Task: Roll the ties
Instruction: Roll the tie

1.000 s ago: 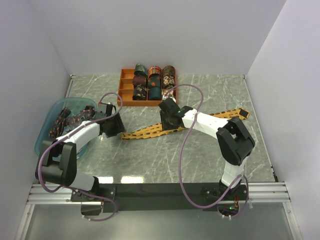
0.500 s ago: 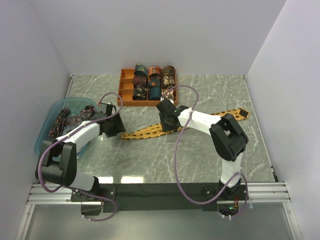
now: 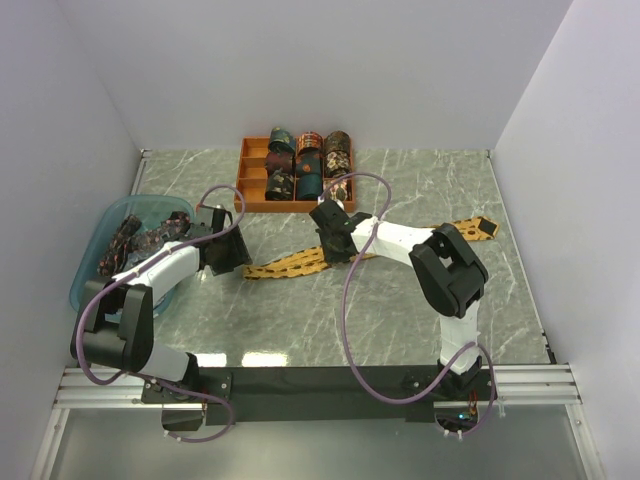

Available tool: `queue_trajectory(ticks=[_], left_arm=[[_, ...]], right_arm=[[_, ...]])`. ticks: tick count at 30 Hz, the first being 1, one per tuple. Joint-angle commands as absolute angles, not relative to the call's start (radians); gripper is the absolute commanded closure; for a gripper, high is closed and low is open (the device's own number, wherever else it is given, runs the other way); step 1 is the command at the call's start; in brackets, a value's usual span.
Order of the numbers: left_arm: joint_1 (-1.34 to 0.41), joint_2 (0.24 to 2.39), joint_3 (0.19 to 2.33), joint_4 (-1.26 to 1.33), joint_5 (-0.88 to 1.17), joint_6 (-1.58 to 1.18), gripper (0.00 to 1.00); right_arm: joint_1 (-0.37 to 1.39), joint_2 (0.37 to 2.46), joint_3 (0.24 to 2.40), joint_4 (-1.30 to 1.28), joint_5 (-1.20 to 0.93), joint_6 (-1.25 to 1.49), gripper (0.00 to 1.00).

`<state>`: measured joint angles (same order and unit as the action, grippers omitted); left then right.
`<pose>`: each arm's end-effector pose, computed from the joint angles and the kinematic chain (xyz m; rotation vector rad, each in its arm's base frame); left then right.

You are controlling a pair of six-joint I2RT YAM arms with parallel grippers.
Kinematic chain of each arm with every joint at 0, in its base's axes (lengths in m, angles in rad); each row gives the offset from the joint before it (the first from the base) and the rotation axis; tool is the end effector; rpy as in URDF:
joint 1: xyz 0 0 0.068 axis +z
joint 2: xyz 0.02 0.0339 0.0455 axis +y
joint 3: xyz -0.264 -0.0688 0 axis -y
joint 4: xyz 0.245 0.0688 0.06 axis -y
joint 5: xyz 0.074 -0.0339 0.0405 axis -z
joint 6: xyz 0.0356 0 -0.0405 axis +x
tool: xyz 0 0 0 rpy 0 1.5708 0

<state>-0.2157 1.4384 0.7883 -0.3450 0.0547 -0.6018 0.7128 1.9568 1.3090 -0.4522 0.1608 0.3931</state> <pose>0.2693 -0.0610 0.1828 -0.4799 2.5653 -0.3726 0.3067 0.2576 0.1608 -0.3719 2.6287 0.1524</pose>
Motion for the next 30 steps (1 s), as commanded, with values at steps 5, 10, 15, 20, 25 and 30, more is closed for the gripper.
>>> queue_trajectory(ticks=[5, 10, 15, 20, 25, 30], left_arm=[[-0.219, 1.442, 0.811, -0.339, 0.046, -0.583, 0.39], [-0.221, 1.445, 0.811, -0.336, 0.057, -0.583, 0.4], [-0.221, 1.442, 0.808, -0.336, 0.058, -0.583, 0.42], [-0.221, 1.439, 0.807, -0.336, 0.054, -0.584, 0.43], [-0.221, 1.431, 0.799, -0.341, 0.048, -0.587, 0.45], [-0.221, 1.433, 0.795, -0.331, 0.075, -0.592, 0.45]], right_arm=[[0.707, 1.99, 1.276, -0.449, 0.167, 0.388, 0.97], [0.707, 1.931, 1.339, -0.494, 0.184, 0.374, 0.99], [0.704, 1.891, 1.426, -0.545, 0.201, 0.367, 0.98], [0.689, 1.887, 1.477, -0.565, 0.203, 0.36, 0.97], [0.676, 1.899, 1.499, -0.577, 0.186, 0.36, 0.97], [0.675, 1.87, 1.486, -0.575, 0.167, 0.36, 0.98]])
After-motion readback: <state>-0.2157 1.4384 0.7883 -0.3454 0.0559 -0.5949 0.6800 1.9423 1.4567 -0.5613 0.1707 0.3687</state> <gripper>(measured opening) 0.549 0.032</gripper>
